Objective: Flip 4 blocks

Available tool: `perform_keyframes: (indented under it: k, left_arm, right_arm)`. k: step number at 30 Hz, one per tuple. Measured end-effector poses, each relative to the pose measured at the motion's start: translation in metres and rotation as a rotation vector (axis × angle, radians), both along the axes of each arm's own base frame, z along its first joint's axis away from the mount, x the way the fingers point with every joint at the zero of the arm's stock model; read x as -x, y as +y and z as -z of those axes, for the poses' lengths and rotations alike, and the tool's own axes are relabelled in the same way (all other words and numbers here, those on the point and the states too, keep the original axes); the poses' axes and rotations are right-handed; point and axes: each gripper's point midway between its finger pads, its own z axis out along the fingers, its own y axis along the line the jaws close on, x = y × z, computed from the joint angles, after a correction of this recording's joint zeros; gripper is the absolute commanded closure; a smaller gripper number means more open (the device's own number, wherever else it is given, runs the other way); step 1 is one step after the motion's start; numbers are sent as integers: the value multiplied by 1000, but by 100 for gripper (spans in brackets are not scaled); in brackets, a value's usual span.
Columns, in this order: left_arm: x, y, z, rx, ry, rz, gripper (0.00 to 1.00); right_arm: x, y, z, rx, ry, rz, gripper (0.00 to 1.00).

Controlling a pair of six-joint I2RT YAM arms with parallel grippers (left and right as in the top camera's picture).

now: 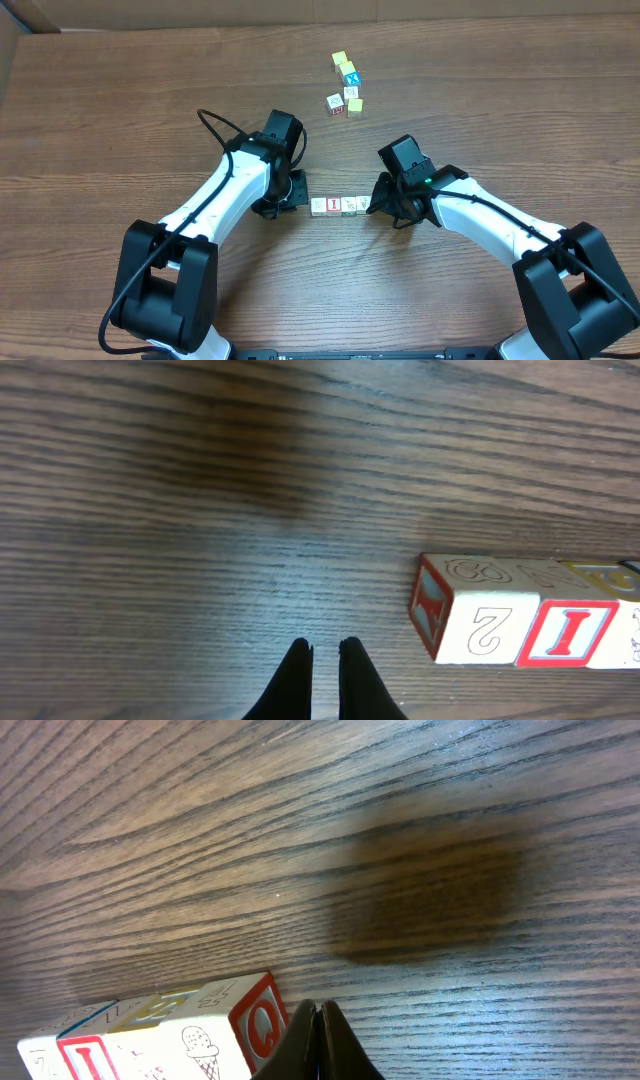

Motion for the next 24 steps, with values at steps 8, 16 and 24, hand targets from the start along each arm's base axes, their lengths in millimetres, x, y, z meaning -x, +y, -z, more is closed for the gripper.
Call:
perform_keyframes:
  k: [8, 16, 24]
  left_arm:
    - [-2, -2, 3, 7, -14, 2, 96]
    - [-1, -16, 3, 16, -32, 42, 96]
    - [2, -23, 4, 12, -34, 65, 96]
  right_arm:
    - [0, 0, 0, 0, 0, 0, 96]
    - [0, 0, 0, 1, 0, 0, 96]
    - [-1, -1, 0, 6, -3, 2, 96]
